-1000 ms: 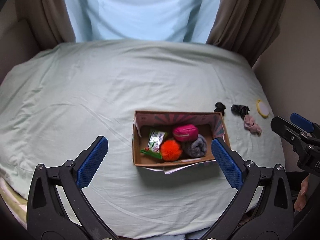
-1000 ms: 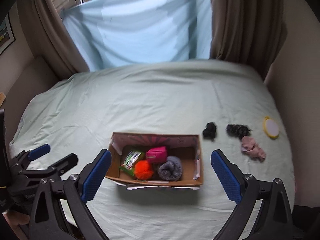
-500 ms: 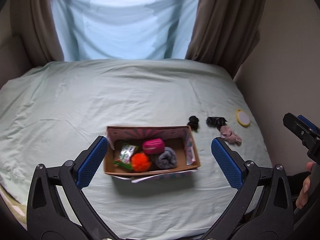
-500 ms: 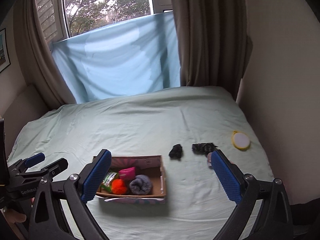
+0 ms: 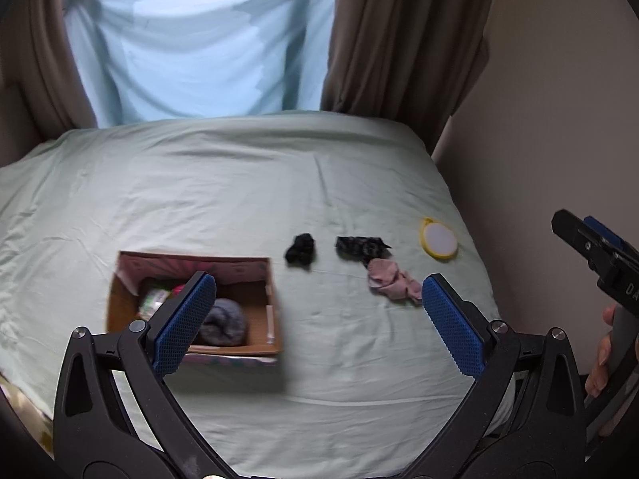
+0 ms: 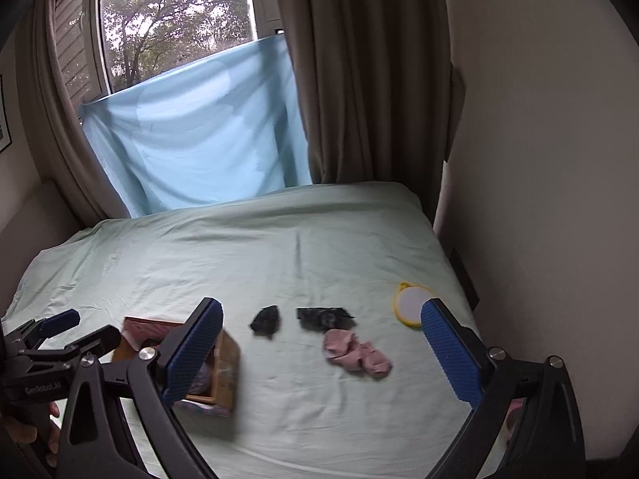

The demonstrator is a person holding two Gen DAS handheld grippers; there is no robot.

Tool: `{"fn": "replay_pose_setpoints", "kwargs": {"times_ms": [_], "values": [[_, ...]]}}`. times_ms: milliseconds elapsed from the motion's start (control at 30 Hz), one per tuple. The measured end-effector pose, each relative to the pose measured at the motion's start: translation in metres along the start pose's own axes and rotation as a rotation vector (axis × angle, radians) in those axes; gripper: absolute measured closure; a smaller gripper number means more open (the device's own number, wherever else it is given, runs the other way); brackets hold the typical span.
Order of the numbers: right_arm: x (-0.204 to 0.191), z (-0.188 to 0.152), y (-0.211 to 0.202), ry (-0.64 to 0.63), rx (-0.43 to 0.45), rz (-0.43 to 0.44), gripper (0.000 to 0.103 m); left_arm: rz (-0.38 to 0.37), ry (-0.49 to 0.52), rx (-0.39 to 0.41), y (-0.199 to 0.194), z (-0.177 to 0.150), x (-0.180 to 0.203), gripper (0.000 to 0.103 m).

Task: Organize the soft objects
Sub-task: 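Move both tools back toward the remaining socks on the bed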

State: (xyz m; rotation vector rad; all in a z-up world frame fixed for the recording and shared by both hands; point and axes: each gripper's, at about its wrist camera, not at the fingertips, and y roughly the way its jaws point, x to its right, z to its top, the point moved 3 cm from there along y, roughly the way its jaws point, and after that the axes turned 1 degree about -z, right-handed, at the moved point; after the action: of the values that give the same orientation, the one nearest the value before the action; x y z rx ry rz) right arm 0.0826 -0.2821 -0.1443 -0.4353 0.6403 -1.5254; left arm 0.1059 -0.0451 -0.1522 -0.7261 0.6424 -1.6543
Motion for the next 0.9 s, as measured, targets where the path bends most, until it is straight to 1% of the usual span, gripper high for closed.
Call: {"fn": "replay_pose_setpoints", "kwargs": {"times_ms": [200,333,400,467,567,667,900], "values": [[0.074,0.001,0.051,-0.033,-0.034,-0.015,0.004,-0.001,0.019,-0.052,0.067,-0.011,0.073,0.000],[0.112,-0.004,0.094,-0.047,-0.071,-0.028,0.004,-0.007,0.027,-0.095,0.117,-0.020,0.106,0.000],[0.127,-0.008,0.118,-0.046,-0.090,-0.026,0.004,-0.006,0.028,-0.138,0.147,-0.028,0.122,0.000],[0.140,-0.012,0.141,-0.038,-0.106,-0.013,0.004,-0.015,0.012,-0.184,0.178,-0.037,0.132,0.000],[0.153,-0.019,0.174,-0.038,-0.129,-0.006,0.004,-0.037,-0.041,-0.241,0.221,-0.049,0.141,0.000],[0.162,-0.024,0.207,-0.051,-0.149,-0.006,0.004,-0.031,-0.063,-0.295,0.264,-0.061,0.150,0.001],[0.185,-0.037,0.293,-0.052,-0.208,0.007,0.004,-0.012,-0.108,-0.380,0.337,-0.080,0.148,0.004]]}}
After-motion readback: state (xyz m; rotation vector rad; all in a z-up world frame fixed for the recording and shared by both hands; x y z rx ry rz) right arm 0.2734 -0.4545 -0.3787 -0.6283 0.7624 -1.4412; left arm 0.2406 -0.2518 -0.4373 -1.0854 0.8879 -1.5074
